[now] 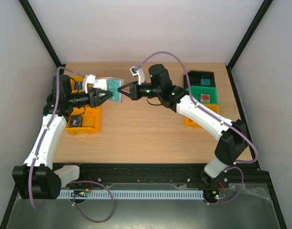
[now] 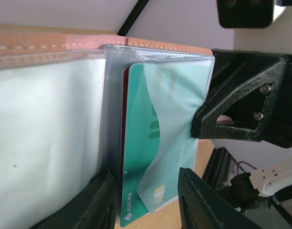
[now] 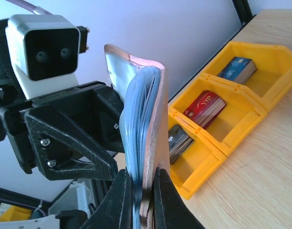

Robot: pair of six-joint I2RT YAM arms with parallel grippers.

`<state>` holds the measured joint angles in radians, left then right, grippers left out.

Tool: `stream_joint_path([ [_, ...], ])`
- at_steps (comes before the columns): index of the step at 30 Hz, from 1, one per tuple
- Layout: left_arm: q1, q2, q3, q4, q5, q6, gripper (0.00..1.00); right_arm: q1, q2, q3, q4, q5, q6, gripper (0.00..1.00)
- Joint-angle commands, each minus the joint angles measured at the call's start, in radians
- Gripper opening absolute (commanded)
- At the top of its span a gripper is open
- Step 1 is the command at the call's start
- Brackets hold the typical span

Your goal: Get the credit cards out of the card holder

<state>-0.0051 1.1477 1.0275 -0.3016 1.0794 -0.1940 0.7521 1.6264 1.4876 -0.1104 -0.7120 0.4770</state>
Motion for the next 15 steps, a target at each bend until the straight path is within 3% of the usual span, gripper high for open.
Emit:
stream_joint_path([
  [1, -0.025, -0.003, 0.006, -0.021, 0.09, 0.026, 0.34, 0.019, -0.036, -0.019, 0.263, -0.182, 0.087, 0.02],
  [12, -0.037, -0.012, 0.069, -0.118, 0.301, 0.133, 0.04, 0.019, 0.014, -0.029, 0.351, -0.18, 0.137, 0.02],
  [15, -0.026, -0.014, 0.095, -0.145, 0.323, 0.156, 0.02, 0.018, 0.012, -0.04, 0.348, -0.181, 0.129, 0.02],
])
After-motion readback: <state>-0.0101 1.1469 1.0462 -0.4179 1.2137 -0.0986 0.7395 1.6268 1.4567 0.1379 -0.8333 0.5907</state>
